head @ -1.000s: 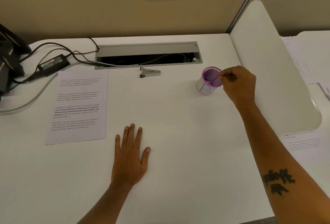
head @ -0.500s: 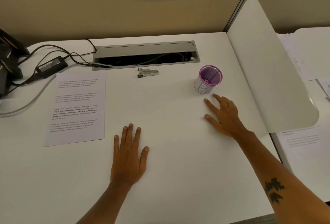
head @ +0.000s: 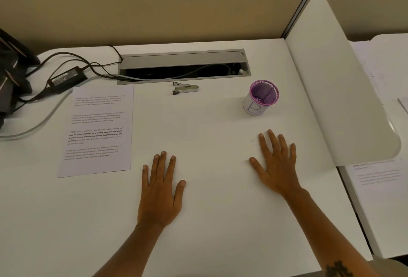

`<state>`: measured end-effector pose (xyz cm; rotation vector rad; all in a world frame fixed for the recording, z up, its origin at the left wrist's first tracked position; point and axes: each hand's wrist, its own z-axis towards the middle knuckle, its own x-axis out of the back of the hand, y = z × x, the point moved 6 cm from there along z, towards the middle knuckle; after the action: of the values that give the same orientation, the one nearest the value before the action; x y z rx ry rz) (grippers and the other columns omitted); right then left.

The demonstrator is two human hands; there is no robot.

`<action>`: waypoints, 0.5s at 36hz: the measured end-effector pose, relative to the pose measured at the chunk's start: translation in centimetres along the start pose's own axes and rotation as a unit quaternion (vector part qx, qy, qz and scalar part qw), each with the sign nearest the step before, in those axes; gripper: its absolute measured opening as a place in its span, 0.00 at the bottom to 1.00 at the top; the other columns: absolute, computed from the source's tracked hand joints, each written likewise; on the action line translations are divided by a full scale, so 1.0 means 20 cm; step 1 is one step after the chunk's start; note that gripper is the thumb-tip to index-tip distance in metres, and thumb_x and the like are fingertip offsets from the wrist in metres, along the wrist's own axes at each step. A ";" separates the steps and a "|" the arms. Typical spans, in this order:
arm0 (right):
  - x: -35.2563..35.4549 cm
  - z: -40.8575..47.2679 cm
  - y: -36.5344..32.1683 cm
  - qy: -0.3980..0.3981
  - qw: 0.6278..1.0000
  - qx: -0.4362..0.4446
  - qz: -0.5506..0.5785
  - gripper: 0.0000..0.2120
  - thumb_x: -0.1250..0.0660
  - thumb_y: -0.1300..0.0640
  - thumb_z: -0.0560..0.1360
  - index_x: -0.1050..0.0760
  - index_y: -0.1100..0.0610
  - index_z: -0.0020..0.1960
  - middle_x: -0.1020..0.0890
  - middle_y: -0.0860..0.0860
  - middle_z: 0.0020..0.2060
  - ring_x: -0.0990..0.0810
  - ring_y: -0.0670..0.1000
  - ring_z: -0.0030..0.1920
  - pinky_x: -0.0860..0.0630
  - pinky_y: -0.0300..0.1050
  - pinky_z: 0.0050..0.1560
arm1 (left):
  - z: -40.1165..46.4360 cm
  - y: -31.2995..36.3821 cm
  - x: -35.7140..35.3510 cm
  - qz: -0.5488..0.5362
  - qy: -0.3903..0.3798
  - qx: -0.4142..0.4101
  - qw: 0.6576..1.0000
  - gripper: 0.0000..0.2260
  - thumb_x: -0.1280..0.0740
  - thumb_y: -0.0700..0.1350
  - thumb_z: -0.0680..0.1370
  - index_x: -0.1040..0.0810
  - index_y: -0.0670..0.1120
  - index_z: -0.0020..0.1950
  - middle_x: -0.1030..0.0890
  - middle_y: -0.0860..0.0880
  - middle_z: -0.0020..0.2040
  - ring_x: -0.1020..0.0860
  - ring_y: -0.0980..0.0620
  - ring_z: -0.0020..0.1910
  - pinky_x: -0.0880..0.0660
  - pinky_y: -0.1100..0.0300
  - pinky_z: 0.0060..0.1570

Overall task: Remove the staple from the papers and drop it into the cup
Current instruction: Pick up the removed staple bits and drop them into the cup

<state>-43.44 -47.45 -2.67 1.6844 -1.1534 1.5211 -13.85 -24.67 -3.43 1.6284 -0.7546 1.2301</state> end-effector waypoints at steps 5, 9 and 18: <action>-0.03 0.01 -0.13 -0.007 1.000 -0.015 0.005 0.39 0.54 0.30 0.81 0.59 0.46 0.86 0.56 0.50 0.86 0.57 0.60 0.85 0.56 0.70 0.81 | 0.00 0.00 -0.01 0.002 0.005 -0.002 1.000 0.32 0.49 0.60 0.86 0.50 0.51 0.89 0.51 0.47 0.90 0.54 0.47 0.89 0.50 0.37 0.86; -0.02 0.02 -0.15 -0.008 0.999 -0.021 0.042 0.37 0.56 0.31 0.82 0.60 0.46 0.85 0.57 0.49 0.86 0.57 0.59 0.85 0.57 0.70 0.81 | 0.00 -0.01 -0.01 0.003 0.007 -0.003 1.000 0.32 0.49 0.60 0.87 0.50 0.51 0.89 0.51 0.48 0.90 0.54 0.47 0.89 0.50 0.37 0.86; -0.05 -0.10 -0.11 -0.012 0.995 0.093 0.018 0.31 0.55 0.31 0.83 0.54 0.37 0.84 0.59 0.49 0.86 0.56 0.61 0.85 0.51 0.73 0.80 | 0.00 0.00 0.00 0.000 0.009 -0.003 1.000 0.32 0.48 0.60 0.86 0.49 0.50 0.89 0.50 0.47 0.90 0.54 0.47 0.89 0.50 0.37 0.86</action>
<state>-42.46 -44.44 -2.98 1.8157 -1.0883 1.6794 -13.87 -24.60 -3.46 1.6112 -0.7468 1.2394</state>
